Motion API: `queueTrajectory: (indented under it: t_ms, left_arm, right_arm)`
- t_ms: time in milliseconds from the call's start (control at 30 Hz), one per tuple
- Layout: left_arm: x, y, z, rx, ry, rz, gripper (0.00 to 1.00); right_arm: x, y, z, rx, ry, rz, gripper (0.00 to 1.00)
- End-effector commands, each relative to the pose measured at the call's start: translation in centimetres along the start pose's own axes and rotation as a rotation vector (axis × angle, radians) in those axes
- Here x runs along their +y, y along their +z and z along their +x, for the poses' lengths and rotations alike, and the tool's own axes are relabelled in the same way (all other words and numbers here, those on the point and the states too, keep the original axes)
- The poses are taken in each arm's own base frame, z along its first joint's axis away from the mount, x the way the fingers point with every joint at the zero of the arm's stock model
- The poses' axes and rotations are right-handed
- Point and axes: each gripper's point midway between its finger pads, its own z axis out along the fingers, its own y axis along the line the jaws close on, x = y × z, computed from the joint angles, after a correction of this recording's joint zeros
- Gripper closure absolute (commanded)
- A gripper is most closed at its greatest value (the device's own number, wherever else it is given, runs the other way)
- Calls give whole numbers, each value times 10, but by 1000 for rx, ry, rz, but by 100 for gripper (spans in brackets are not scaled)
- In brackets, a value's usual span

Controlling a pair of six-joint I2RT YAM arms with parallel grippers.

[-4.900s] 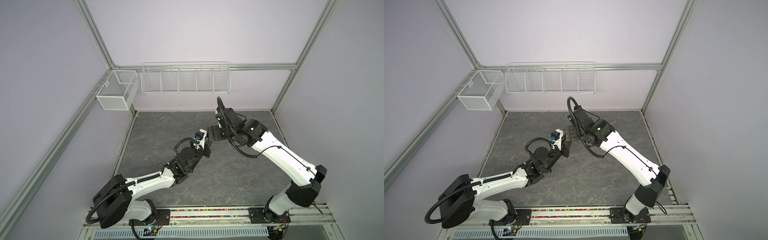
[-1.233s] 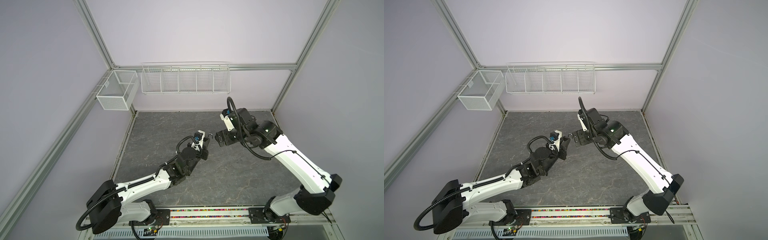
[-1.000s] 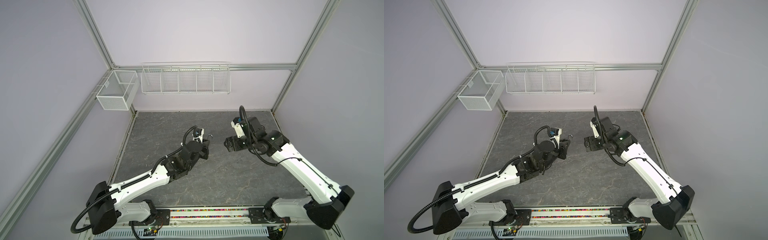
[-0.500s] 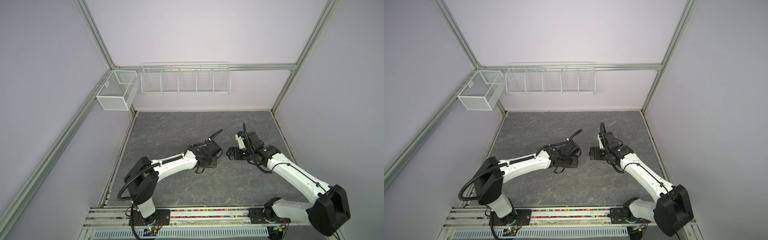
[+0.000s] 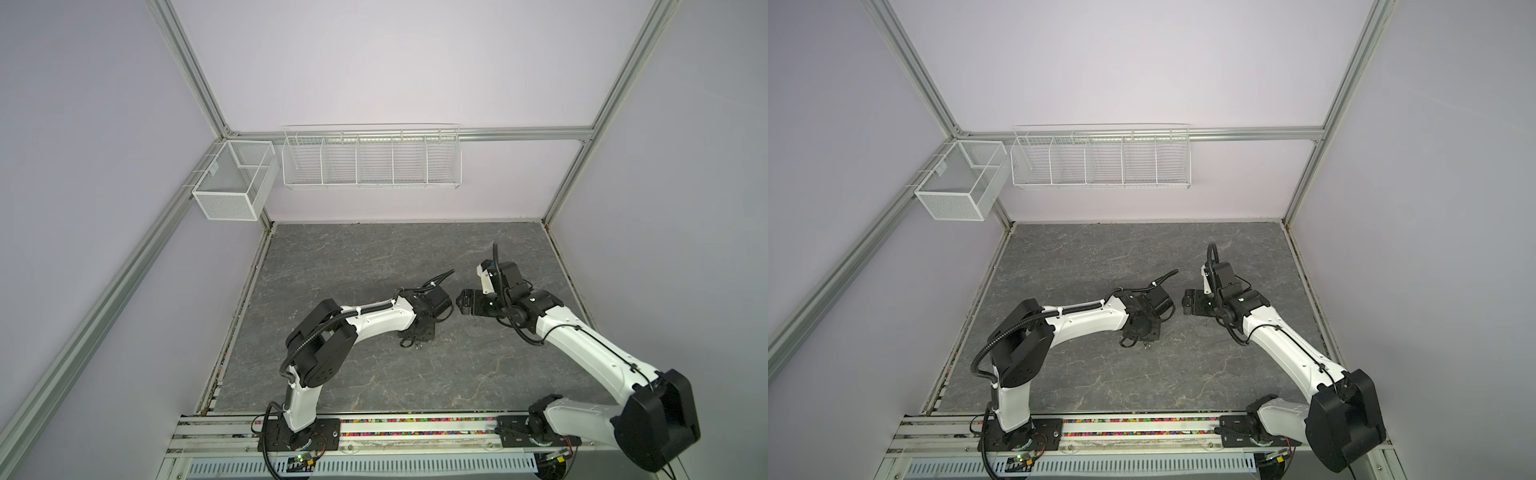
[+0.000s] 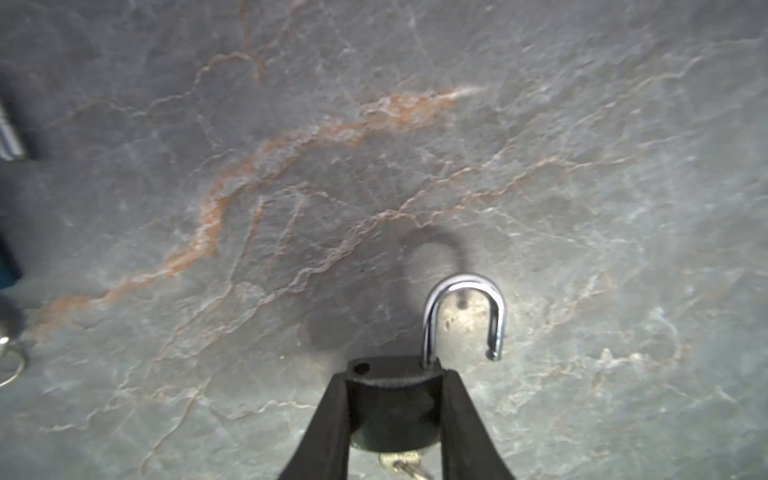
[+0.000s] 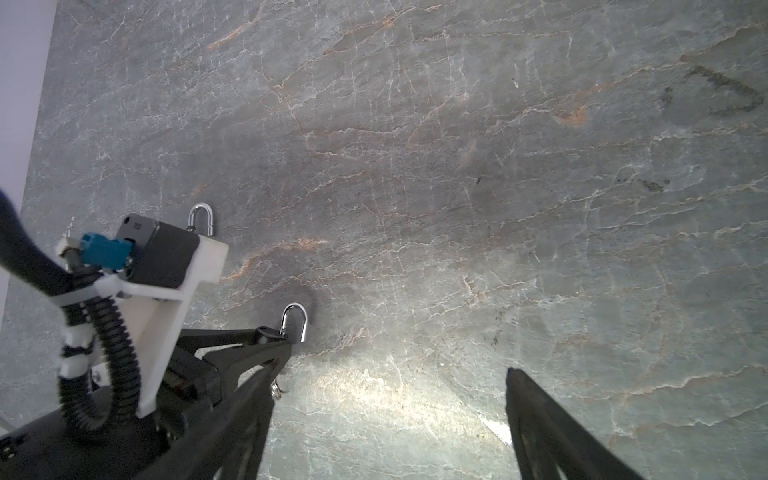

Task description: Unlock with the key

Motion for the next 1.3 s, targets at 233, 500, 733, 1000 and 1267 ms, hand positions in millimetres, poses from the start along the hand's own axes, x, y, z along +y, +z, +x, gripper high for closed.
queueTrajectory:
  t_ms: [233,500,733,1000,1267]
  left_arm:
    - [15,15,3,16,-14,-89,97]
    - [14,3,-3,-11,-15,-71,58]
    - [8,-26,-18,-58,-22,-31,37]
    - [39,-123,-72,-348,-120,-9,6]
    - [239,-203,-127,-832,-373,-502,1]
  right_arm:
    - [-8,4,-1,-1,27,27,11]
    - [-9,0,-5,-16,29,42,11]
    - [-13,-12,-15,-55,10,78,11]
    - [-60,-58,-54,-243,34,330,11]
    - [-166,-93,-80,-531,100,791,11]
